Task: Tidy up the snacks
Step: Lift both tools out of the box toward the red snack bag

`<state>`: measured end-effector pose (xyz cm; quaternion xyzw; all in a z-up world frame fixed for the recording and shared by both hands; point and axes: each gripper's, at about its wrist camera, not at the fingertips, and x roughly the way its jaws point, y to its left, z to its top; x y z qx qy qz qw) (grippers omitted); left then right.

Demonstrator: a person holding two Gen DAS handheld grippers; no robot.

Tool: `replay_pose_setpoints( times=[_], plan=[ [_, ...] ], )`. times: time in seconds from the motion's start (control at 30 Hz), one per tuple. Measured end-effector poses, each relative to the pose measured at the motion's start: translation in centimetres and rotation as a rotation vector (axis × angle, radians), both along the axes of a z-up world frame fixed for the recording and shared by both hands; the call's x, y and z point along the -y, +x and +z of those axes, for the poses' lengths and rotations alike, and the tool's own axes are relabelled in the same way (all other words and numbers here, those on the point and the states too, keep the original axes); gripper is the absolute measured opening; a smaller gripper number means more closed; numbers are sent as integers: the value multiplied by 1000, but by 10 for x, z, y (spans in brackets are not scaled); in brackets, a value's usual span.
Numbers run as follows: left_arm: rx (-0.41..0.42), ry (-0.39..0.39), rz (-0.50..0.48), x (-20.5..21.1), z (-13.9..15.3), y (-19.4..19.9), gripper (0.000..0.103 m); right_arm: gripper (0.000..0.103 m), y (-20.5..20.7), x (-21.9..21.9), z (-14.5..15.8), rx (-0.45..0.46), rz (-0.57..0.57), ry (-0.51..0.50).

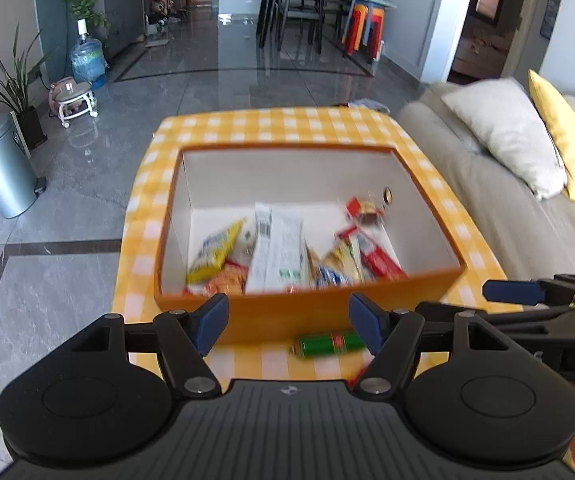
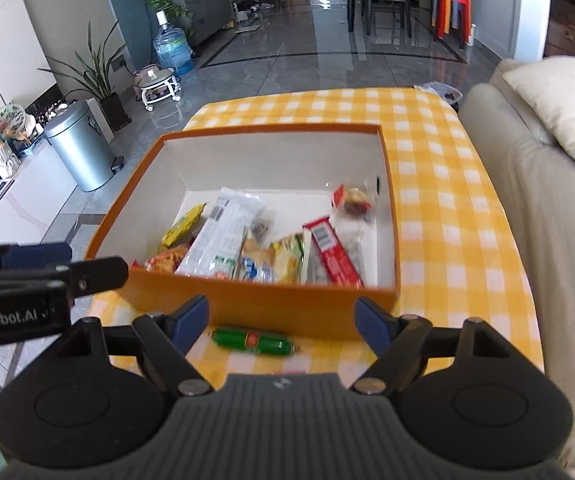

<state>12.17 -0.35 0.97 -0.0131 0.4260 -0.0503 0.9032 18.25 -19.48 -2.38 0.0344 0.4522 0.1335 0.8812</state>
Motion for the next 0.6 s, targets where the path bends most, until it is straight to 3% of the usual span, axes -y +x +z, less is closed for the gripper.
replay_pose_setpoints(
  times=[0.37, 0.5, 0.6],
  plan=[
    [-78, -39, -2, 10, -33, -40, 80, 78, -58, 23, -18, -46, -83, -10],
    [-62, -32, 6, 13, -43, -51, 78, 78, -73, 26, -25, -29, -99, -73],
    [-48, -110, 21, 9, -52, -56, 76, 78, -83, 33, -33, -30, -135, -85]
  ],
)
